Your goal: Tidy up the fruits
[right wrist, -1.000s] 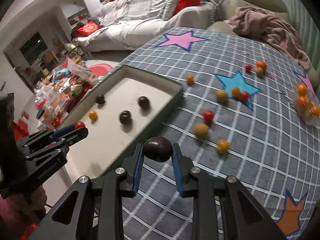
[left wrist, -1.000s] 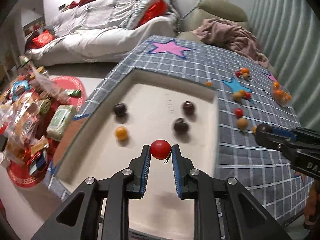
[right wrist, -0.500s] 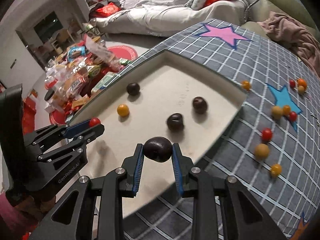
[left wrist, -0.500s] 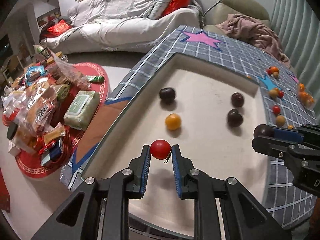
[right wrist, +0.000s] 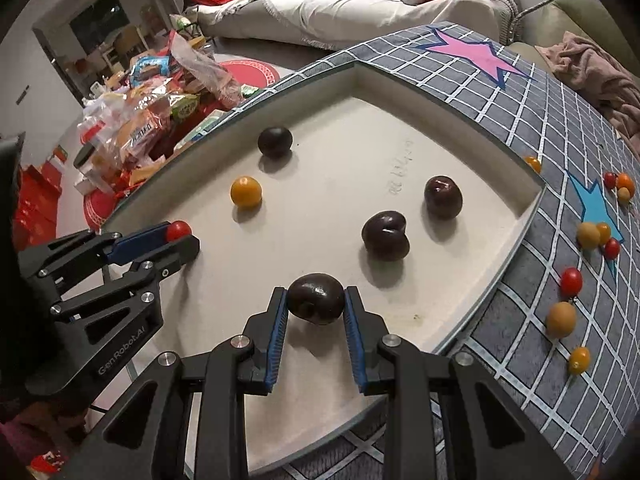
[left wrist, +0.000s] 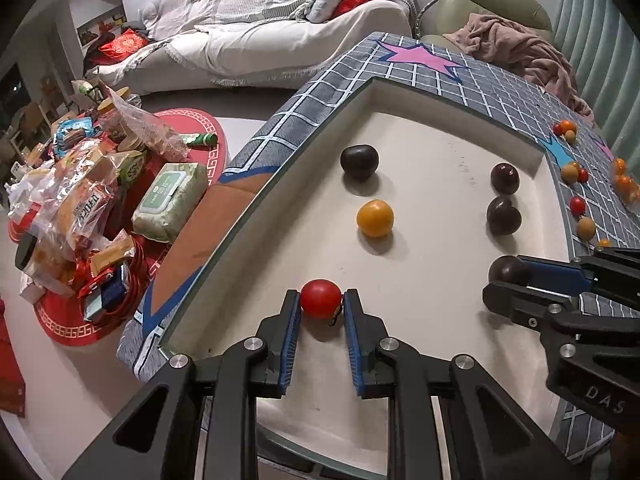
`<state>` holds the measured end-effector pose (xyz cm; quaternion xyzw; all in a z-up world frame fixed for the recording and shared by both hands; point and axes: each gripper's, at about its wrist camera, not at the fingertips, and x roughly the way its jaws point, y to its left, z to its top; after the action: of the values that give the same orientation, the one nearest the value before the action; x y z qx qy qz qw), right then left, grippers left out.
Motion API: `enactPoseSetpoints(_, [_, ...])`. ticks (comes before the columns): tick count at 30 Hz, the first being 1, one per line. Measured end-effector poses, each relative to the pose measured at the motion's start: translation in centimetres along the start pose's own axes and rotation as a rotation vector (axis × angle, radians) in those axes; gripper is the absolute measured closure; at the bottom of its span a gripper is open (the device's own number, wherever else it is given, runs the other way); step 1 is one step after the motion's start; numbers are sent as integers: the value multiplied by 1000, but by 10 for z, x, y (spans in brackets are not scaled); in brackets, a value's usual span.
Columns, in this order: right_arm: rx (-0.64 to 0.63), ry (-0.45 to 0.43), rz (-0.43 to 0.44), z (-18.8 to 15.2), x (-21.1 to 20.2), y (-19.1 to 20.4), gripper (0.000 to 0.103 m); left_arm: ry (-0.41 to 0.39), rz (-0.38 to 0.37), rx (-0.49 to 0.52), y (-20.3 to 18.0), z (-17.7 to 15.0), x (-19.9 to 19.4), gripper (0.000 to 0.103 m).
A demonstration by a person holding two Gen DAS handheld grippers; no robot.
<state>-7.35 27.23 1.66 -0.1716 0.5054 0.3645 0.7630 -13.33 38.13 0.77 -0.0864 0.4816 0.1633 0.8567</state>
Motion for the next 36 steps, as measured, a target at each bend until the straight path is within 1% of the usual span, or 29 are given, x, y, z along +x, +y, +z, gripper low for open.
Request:
enactPoseSetpoints(4, [-30, 4, -12, -3, 4, 5, 71, -3, 12, 4, -1, -1, 0, 78])
enactPoseSetpoints(5, [-35, 4, -14, -3, 4, 6, 71, -6, 23, 4, -1, -1, -1, 69])
enactPoseSetpoints(6, [-37, 5, -14, -3, 4, 6, 71, -11, 36, 4, -1, -1, -1, 40])
enactPoseSetpoints(7, [-37, 4, -11, -3, 4, 5, 68, -12, 38, -2, -1, -2, -1, 26])
enactPoseSetpoints(8, [-36, 4, -11, -3, 4, 5, 62, -29, 54, -17, 0, -3, -2, 21])
enactPoseSetpoints(10, [-44, 2, -20, -5, 4, 4, 53, -28, 53, -22, 2, -3, -2, 21])
enactPoseSetpoints(12, [-55, 0, -24, -5, 4, 5, 50, -10, 47, -30, 3, -2, 0, 21])
enactPoseSetpoints(15, [-59, -8, -23, -3, 1, 5, 38, -18, 74, -42, 5, -2, -3, 21])
enactPoseSetpoints(17, [-48, -17, -23, -3, -1, 2, 20, -27, 81, -56, 9, -2, -8, 21])
enactPoseSetpoints(19, [-34, -35, -3, -2, -7, -1, 18, -28, 70, -71, 12, -2, -14, 21])
enactPoseSetpoints(21, [-26, -51, 3, -1, -12, -2, 14, -37, 73, -82, 14, 0, -20, 21])
enactPoseSetpoints(22, [-24, -69, 5, -1, -17, -3, 6, -44, 78, -82, 13, 0, -23, 21])
enactPoseSetpoints(23, [-23, -82, 8, -1, -20, -3, 2, -49, 81, -80, 12, 1, -26, 21])
enactPoseSetpoints(24, [-25, -94, 8, -1, -24, -3, 0, -55, 83, -79, 11, 2, -29, 21])
enactPoseSetpoints(30, [1, -156, 21, -6, -51, -17, 0, -79, 72, -53, -7, 9, -46, 21])
enactPoseSetpoints(33, [43, -184, 30, -11, -65, -33, 0, -85, 68, -19, -24, 12, -51, 21])
enactPoseSetpoints(36, [80, -207, 16, -20, -77, -52, 0, -89, 52, 16, -46, 12, -55, 21])
